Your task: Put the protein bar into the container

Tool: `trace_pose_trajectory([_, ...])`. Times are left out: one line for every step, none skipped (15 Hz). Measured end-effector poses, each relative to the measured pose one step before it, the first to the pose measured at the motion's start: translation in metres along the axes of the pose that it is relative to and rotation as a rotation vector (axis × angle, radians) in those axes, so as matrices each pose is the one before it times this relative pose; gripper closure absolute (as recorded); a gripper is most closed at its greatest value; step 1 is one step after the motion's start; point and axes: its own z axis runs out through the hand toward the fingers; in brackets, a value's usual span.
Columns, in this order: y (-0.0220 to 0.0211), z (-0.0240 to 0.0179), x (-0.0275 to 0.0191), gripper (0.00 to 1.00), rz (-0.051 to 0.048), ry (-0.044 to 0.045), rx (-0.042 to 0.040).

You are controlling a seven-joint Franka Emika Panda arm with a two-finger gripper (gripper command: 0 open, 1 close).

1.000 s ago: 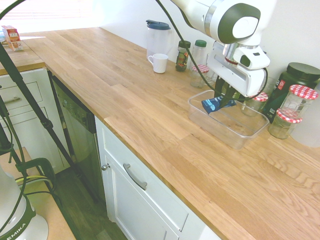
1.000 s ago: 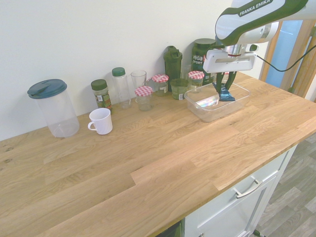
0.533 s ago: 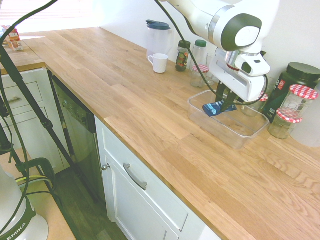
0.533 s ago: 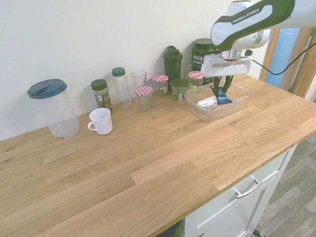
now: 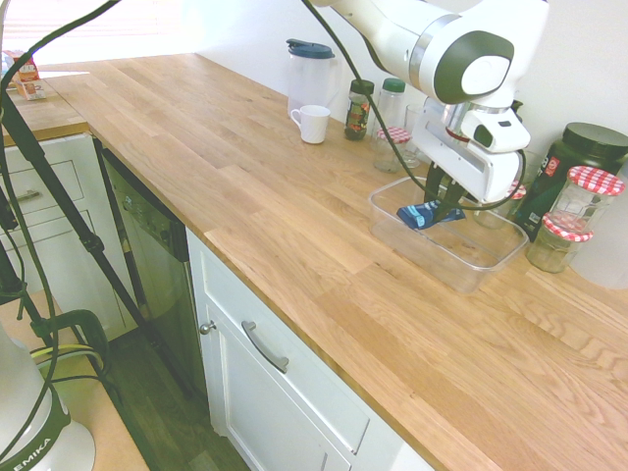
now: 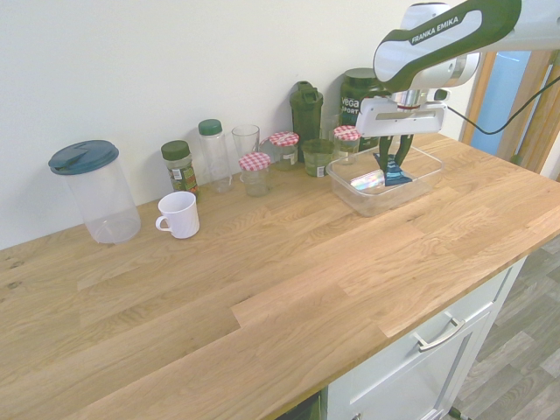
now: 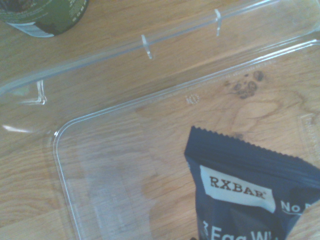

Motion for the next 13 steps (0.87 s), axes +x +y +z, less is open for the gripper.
trace_pose_trajectory([-0.00011, 0.00043, 0.0, 0.0, 0.00074, 0.00004, -0.00013])
trace_pose_trajectory([-0.00002, 0.00012, 0.00003, 0.0, 0.00071, 0.00006, 0.00002])
trace_pose_trajectory([-0.00003, 0.00001, -0.00001, 0.0, 0.00075, 0.00008, 0.0001])
trace_pose_trajectory([-0.00007, -0.00001, -0.00005, 0.0, 0.00052, 0.00013, 0.00017])
trace_pose_trajectory([-0.00004, -0.00003, 0.00003, 0.0, 0.00027, 0.00028, 0.00032])
trace_pose_trajectory([-0.00022, -0.00017, 0.00006, 0.0, 0.00018, 0.00126, 0.00152])
trace_pose_trajectory([-0.00064, -0.00097, -0.00029, 0.0, -0.00088, 0.0024, 0.00329])
trace_pose_trajectory([-0.00073, -0.00296, -0.00082, 0.0, -0.00167, 0.00296, 0.00527])
trace_pose_trajectory([-0.0006, -0.00562, -0.00121, 0.0, -0.00205, 0.00395, 0.00783])
trace_pose_trajectory([-0.00055, -0.01023, -0.0021, 0.0, -0.0073, 0.00695, 0.01365])
trace_pose_trajectory([0.00011, -0.01335, -0.0028, 0.0, -0.01156, 0.0083, 0.01726])
trace_pose_trajectory([0.00086, -0.01462, -0.00437, 0.0, -0.01197, 0.00818, 0.01796])
trace_pose_trajectory([0.00139, -0.01435, -0.00506, 0.0, -0.01207, 0.00706, 0.01728])
